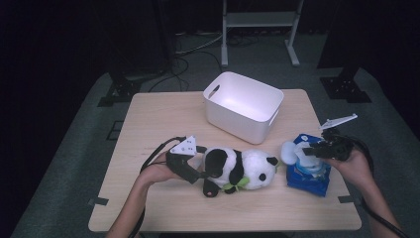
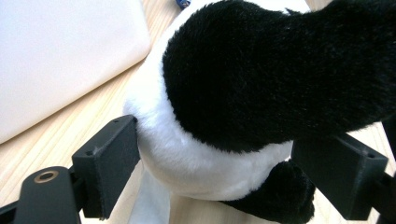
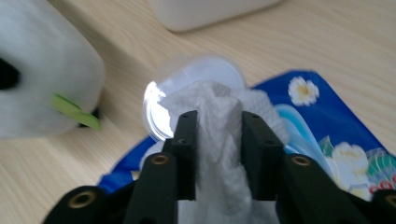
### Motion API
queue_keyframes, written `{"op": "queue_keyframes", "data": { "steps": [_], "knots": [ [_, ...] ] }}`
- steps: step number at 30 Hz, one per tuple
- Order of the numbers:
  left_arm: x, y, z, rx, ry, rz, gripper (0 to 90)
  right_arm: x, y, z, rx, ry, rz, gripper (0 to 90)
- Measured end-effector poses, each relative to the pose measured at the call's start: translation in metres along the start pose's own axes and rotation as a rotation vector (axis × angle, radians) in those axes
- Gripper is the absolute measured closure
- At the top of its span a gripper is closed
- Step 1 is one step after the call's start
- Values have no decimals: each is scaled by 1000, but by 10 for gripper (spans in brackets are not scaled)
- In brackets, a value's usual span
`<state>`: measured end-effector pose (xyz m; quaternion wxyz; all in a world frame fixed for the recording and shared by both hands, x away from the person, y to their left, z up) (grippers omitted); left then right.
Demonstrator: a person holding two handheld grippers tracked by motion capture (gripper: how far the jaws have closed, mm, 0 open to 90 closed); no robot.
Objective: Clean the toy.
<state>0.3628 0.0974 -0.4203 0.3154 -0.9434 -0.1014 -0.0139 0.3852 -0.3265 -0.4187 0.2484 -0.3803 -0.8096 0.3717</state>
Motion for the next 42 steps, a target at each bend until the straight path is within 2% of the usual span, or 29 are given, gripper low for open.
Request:
{"op": "queue_keyframes", "data": {
  "steps": [6, 8, 11, 14, 16, 18, 21, 22, 25, 27, 28, 29, 34, 38, 42],
  "knots": [
    [0, 0, -1, 8, 3, 0, 141, 1, -6, -3, -14, -4, 14, 553],
    [0, 0, -1, 8, 2, 0, 142, 8, -11, -9, -36, -32, -8, 537],
    [0, 0, 0, 6, -2, 0, 142, 14, -12, -14, -44, -56, -15, 531],
    [0, 0, 0, 3, -3, 0, 142, 27, -8, -20, -49, -100, -71, 500],
    [1, 0, 0, 5, -4, 0, 142, 38, -4, -24, -48, -136, -130, 480],
    [1, 0, 0, 4, -5, -1, 142, 51, 0, -28, -45, -180, -185, 467],
    [2, 1, 0, 2, -15, 0, 142, 68, 5, -32, -34, -246, -241, 453],
    [2, 2, 0, -3, -21, 0, 142, 77, 7, -34, -18, -281, -264, 448],
    [2, 3, 1, -3, -21, 0, 143, 85, 11, -36, -8, -309, -280, 443],
    [2, 3, 0, -7, -15, -3, 178, 93, 16, -39, 6, -340, -299, 484],
    [2, 3, 0, -10, -16, -4, 224, 102, 22, -40, 17, -365, -327, 621],
    [2, 3, 1, -6, -16, -6, 224, 102, 22, -40, 17, -365, -327, 621],
    [0, -2, 3, -3, -1, -23, 320, 113, 23, -44, 3, -414, -286, 780],
    [-3, -6, 2, -2, -4, -21, 323, 118, 20, -44, 14, -434, -288, 809],
    [-8, -14, 2, -4, -25, 1, 327, 127, 18, -42, 26, -437, -308, 812]
  ]
}}
Point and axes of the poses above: each handheld gripper's, and its own axes: y roughly forward along the jaws, z roughly out of its underside, x roughly to its left, the point moved 4 cm from there along y, roughly forward along the jaws, and after that the axes turned 1 degree about y, right-handed, at the moved point
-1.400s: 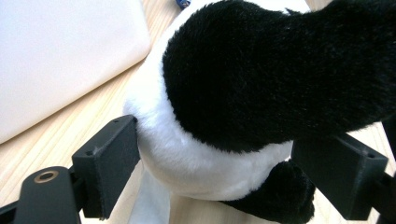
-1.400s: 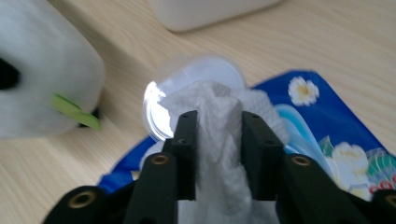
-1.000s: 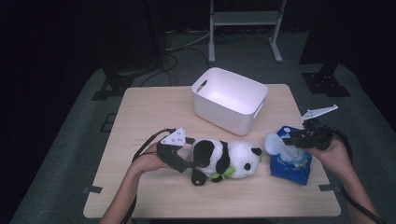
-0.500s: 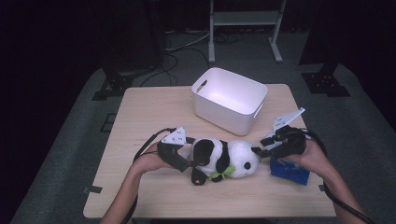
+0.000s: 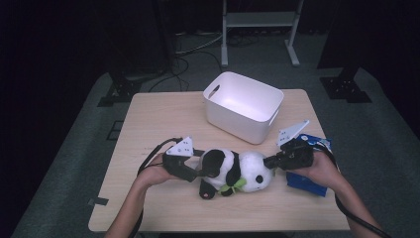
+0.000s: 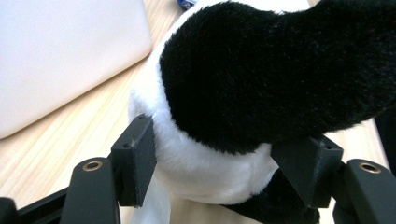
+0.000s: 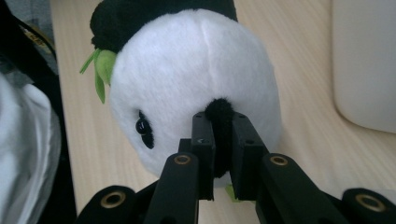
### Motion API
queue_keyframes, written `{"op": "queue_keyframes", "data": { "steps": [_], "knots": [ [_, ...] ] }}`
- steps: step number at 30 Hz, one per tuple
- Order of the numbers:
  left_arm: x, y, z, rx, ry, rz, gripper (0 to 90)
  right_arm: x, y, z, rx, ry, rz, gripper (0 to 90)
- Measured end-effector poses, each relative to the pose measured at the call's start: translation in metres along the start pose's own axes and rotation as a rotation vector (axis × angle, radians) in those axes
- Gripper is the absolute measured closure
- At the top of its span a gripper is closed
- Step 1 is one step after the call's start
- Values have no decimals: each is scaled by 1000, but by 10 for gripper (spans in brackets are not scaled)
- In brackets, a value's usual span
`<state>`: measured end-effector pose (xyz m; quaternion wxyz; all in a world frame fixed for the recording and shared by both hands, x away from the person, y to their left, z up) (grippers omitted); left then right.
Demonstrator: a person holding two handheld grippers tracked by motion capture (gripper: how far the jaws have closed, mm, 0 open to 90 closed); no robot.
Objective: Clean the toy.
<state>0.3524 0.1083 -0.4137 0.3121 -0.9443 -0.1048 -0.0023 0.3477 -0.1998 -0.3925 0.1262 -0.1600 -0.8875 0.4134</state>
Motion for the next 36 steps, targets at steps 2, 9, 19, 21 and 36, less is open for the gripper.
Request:
{"op": "queue_keyframes", "data": {
  "steps": [2, 9, 19, 21, 36],
  "knots": [
    [-4, -5, 0, 2, -1, 10, 329, 6, 0, -1, 7, -4, -16, 814],
    [-18, -19, 5, 25, -40, 80, 334, 29, -2, -5, 32, -45, -102, 818],
    [5, -13, 12, 9, -110, 13, 325, 8, 9, -12, 13, -2, -39, 635],
    [11, -11, 11, 8, -118, -22, 257, -2, 11, -15, 25, 18, 6, 586],
    [23, -10, 6, 3, -104, -85, 200, -3, 6, -30, -41, -7, 55, 471]
  ]
}}
Point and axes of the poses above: each handheld gripper's, and its own axes: y roughly forward along the jaws, z roughly out of its underside, x roughly to its left, the point moved 4 cm from there along y, roughly forward along the jaws, and after that the axes turned 1 degree about y, right-handed, at the moved point
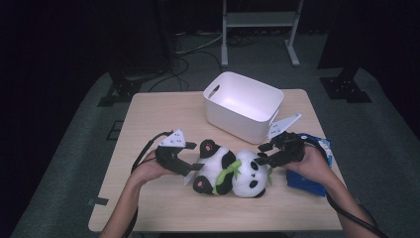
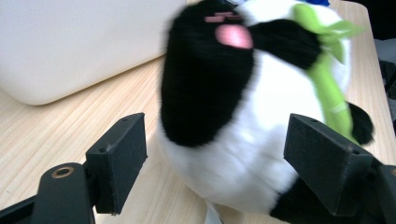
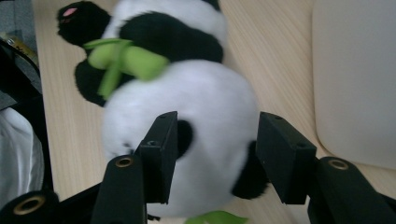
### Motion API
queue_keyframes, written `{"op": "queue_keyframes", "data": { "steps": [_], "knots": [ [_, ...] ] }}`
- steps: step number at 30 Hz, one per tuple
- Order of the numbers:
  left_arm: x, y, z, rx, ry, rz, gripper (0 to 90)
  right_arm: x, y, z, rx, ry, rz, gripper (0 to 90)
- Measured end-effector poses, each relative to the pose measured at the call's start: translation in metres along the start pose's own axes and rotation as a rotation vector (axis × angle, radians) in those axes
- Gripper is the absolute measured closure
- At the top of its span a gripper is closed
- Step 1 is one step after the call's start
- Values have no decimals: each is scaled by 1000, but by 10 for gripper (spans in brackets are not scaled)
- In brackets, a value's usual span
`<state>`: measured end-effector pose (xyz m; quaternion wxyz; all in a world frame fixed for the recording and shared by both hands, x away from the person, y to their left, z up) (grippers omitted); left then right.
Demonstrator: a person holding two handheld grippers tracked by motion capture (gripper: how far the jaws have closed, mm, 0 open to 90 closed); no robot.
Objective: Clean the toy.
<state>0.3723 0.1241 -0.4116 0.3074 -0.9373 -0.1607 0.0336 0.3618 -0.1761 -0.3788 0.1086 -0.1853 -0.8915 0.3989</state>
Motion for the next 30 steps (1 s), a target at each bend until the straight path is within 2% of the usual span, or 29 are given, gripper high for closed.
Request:
{"op": "queue_keyframes", "data": {
  "steps": [6, 12, 19, 23, 25, 30],
  "knots": [
    [4, 3, 0, -12, -16, -8, 201, 6, 19, -9, 23, -43, -13, 448],
    [8, 1, -2, -18, -15, -20, 200, 11, 36, -27, 42, -94, -20, 414],
    [11, 1, -1, -25, -26, -37, 191, 9, 57, -45, 74, -149, -15, 374],
    [13, 0, 1, -24, -33, -48, 189, 9, 75, -49, 124, -172, -20, 347],
    [14, -2, 2, -22, -35, -51, 190, 7, 86, -50, 148, -183, 5, 333],
    [16, -7, 4, -31, -38, -62, 190, -2, 92, -49, 152, -134, -37, 388]
  ]
}}
Point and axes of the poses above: each handheld gripper's, and its own axes: y roughly forward along the jaws, z roughly out of its underside, x roughly to its left, the point moved 4 cm from there along y, roughly forward along the jaws, and after that the axes turned 1 degree about y, right-handed, at the moved point
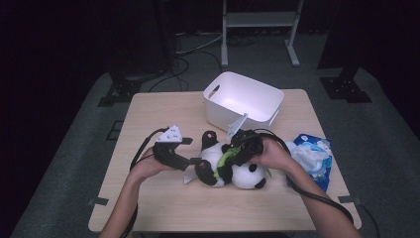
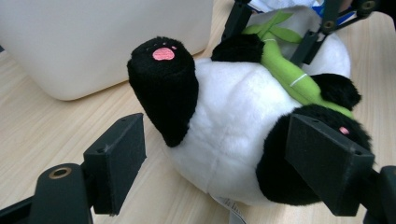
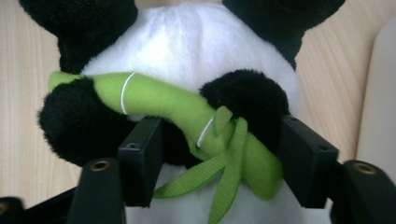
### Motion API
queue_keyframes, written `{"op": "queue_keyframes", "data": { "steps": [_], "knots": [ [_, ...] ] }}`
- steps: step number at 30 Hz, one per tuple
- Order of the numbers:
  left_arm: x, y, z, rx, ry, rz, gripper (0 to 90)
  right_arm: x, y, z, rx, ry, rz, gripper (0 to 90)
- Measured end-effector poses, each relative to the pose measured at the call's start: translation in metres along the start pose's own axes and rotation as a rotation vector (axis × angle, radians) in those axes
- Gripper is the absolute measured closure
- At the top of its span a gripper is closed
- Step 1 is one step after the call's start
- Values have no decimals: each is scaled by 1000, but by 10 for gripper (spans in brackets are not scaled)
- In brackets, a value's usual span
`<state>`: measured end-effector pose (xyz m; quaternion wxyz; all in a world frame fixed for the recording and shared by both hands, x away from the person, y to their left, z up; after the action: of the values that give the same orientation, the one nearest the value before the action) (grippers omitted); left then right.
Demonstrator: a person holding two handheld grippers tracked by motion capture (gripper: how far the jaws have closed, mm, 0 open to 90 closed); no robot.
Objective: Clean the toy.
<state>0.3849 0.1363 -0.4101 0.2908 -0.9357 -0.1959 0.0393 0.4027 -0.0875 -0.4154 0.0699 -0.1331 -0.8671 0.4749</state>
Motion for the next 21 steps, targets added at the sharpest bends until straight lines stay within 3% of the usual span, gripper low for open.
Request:
{"op": "queue_keyframes", "data": {
  "steps": [5, 14, 21],
  "knots": [
    [3, -4, 2, -3, -6, -7, 187, -4, -2, 4, -22, 29, -39, 524],
    [4, -14, 12, 0, -20, -18, 186, 6, -9, 6, -35, 0, -67, 565],
    [4, -22, 16, 17, -14, -37, 184, 12, -15, 9, -60, 22, -110, 606]
  ]
}}
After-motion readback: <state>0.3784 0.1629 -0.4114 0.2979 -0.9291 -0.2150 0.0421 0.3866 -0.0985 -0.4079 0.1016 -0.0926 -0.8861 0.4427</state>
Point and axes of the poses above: each handheld gripper's, and its own axes: y roughly forward along the jaws, z roughly out of its underside, x roughly to its left, the point moved 4 cm from there along y, roughly forward along the jaws, and after that the axes turned 1 degree about y, right-handed, at the moved point
